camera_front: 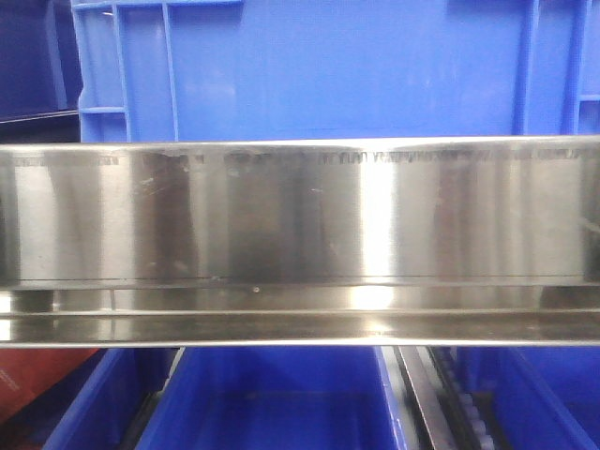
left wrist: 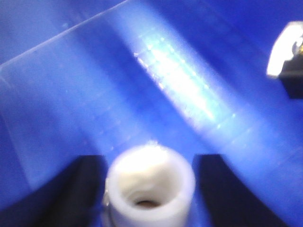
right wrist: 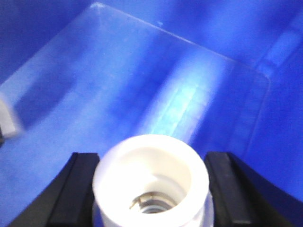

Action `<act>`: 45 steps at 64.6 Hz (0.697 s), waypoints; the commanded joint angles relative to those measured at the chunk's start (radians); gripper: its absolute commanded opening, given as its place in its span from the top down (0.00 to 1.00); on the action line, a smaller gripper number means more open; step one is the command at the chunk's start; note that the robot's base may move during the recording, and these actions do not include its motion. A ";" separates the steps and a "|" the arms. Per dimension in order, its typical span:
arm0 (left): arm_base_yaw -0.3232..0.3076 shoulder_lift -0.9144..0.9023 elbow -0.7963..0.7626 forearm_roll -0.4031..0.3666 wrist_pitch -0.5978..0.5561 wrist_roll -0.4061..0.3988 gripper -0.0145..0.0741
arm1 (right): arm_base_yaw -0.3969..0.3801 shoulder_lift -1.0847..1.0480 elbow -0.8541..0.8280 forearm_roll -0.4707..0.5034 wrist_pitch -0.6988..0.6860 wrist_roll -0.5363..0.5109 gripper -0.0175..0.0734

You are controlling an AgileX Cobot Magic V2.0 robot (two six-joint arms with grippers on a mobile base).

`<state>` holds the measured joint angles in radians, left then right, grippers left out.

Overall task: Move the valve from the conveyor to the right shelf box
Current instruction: 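Open both grippers to drop the valves into the blue bin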

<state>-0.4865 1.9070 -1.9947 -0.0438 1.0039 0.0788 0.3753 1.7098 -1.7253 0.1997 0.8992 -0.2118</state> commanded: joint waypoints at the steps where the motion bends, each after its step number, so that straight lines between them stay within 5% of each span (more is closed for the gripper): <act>1: 0.004 -0.014 -0.013 -0.019 -0.015 -0.004 0.26 | -0.003 -0.017 -0.018 -0.002 -0.030 -0.007 0.32; 9: 0.004 -0.016 -0.013 -0.022 -0.010 -0.004 0.18 | -0.003 -0.027 -0.020 -0.002 -0.014 -0.007 0.18; 23: 0.004 -0.068 -0.013 -0.023 -0.005 -0.004 0.22 | -0.003 -0.100 -0.020 -0.002 -0.025 -0.007 0.29; 30: 0.004 -0.121 -0.013 -0.023 0.000 -0.004 0.32 | -0.003 -0.161 -0.020 -0.002 -0.039 -0.007 0.46; 45: 0.004 -0.267 -0.013 0.044 0.018 -0.004 0.87 | -0.012 -0.320 -0.018 -0.002 -0.049 -0.002 1.00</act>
<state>-0.4865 1.6995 -1.9986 -0.0359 1.0120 0.0788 0.3749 1.4480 -1.7361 0.2054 0.8669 -0.2133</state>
